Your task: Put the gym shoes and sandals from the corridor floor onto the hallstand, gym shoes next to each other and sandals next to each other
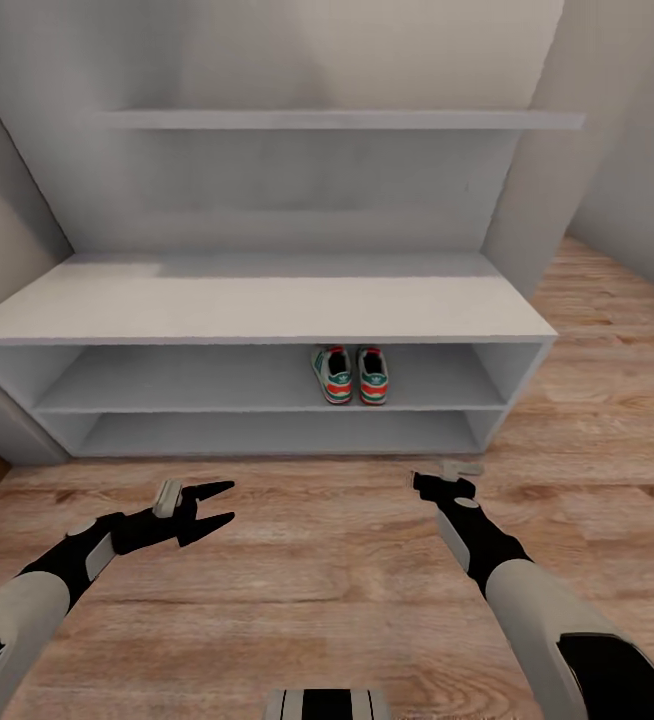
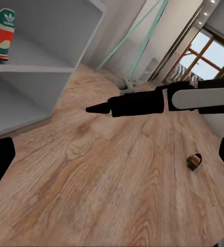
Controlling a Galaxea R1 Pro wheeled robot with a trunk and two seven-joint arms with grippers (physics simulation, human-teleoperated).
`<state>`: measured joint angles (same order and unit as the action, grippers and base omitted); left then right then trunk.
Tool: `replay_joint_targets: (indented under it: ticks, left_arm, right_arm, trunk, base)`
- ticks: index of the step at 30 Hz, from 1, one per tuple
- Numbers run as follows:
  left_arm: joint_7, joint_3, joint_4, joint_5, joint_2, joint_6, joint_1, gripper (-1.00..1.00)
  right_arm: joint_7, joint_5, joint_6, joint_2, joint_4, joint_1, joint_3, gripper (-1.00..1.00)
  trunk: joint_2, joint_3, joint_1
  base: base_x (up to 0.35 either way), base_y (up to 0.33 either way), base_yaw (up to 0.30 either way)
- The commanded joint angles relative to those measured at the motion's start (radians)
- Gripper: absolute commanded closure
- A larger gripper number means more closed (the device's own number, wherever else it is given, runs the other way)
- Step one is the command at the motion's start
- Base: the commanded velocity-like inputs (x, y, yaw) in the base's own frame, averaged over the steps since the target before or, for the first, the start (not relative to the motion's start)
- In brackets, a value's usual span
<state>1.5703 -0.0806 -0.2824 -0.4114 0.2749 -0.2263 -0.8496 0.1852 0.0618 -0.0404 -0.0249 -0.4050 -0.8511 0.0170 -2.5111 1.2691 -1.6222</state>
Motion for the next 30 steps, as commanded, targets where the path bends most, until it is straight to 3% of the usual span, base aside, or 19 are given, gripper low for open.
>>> replay_joint_targets:
  ticks: [1, 12, 30]
  left_arm:
    - [0.0, -0.008, 0.0, -0.01, 0.001, -0.008, 0.0, -1.0]
    - [0.0, -0.008, 0.007, -0.01, 0.001, -0.008, 0.001, -1.0]
    - [0.0, -0.008, 0.009, -0.01, -0.001, -0.008, 0.001, -1.0]
  right_arm:
    - [0.002, 0.007, -0.004, -0.001, -0.001, 0.0, 0.002, -1.0]
    - [0.001, 0.006, -0.003, -0.001, 0.064, 0.0, 0.003, -1.0]
    - [0.0, 0.006, -0.003, 0.002, 0.074, 0.0, 0.003, -1.0]
  trunk:
    - [0.0, 0.0, 0.0]
    - [0.0, -0.007, 0.0]
    - [0.0, -0.017, 0.0]
  base:
    - [0.0, 0.0, -0.29]
    - [0.0, 0.0, -0.291]
    - [0.0, 0.0, -0.291]
